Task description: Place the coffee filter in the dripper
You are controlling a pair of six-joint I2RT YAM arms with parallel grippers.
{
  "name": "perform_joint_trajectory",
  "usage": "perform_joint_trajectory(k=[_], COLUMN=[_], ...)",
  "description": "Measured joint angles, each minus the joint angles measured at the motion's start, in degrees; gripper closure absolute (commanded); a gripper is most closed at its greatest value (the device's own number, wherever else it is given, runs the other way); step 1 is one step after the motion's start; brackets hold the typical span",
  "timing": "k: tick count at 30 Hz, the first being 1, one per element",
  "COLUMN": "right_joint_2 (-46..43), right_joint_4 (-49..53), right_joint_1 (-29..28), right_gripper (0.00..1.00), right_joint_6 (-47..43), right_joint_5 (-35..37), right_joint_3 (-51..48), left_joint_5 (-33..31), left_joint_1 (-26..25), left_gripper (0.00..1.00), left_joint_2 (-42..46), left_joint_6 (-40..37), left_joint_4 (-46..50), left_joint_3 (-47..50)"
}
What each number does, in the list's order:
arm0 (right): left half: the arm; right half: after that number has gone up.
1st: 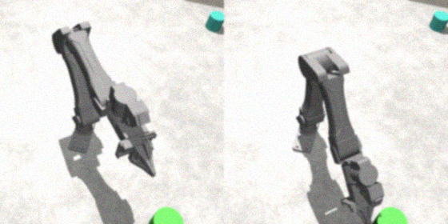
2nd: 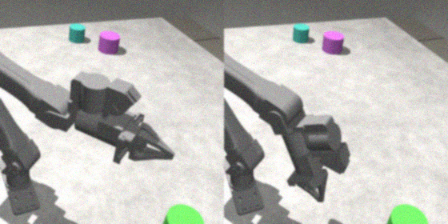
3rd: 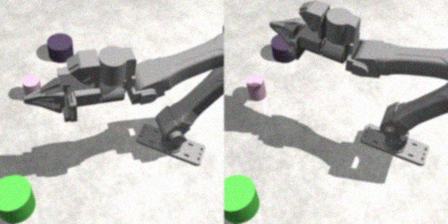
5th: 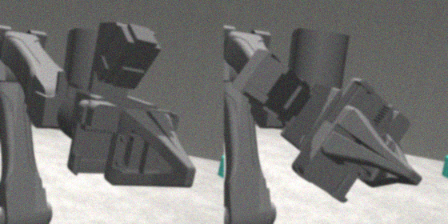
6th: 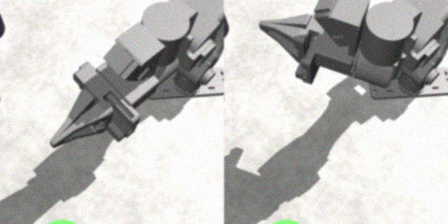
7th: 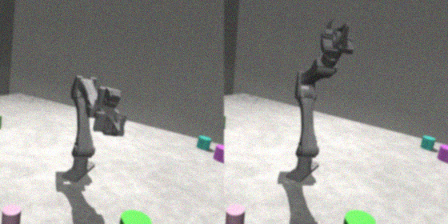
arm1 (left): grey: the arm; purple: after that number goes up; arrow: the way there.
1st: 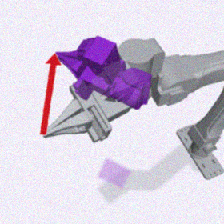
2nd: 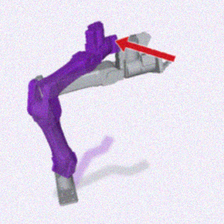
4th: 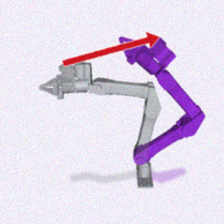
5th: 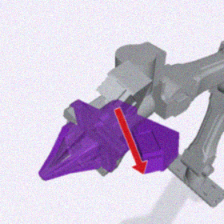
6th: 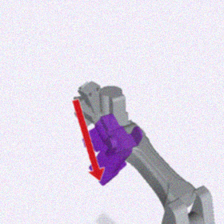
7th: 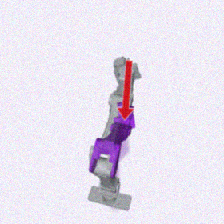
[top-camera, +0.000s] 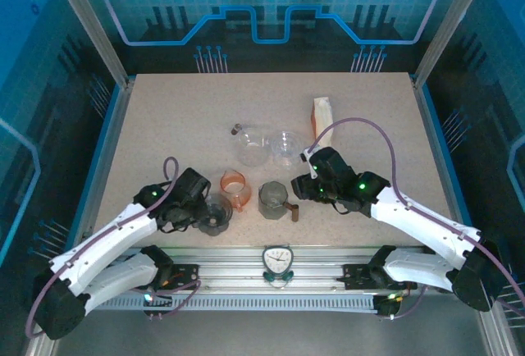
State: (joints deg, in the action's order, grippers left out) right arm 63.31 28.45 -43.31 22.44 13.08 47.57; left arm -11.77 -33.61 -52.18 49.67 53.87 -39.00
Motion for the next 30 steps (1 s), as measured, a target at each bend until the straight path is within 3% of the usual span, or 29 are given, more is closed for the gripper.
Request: perform_joint_trajectory(k=[9, 14, 23, 30], right_joint_2=[-1.6, -3.1, -6.4, -7.1], right_joint_4=[0.0, 0.1, 1.3, 1.7], right_joint_1=[0.7, 3.5, 12.1, 12.7], right_gripper=[0.36, 0.35, 0.34, 0.34], right_joint_6=[0.1, 0.3, 1.1, 1.3], right_joint_5=[0.7, 2.2, 2.8, 2.3], right_joint_3=[0.0, 0.0, -2.3, -2.8], left_joint_5=[-4.5, -2.5, 6.2, 13.2], left_joint_1=[0.0, 0.0, -10.3, -11.3], left_gripper=[1.00, 1.00, 1.00, 1.00], left_joint_2=[6.7, 5.1, -11.2, -21.7], left_joint_6=[-0.5, -2.3, -4.6, -6.0], left_joint_4=[8.1, 7.6, -3.3, -11.1], left_joint_3=[-11.6, -18.4, -26.1, -26.9])
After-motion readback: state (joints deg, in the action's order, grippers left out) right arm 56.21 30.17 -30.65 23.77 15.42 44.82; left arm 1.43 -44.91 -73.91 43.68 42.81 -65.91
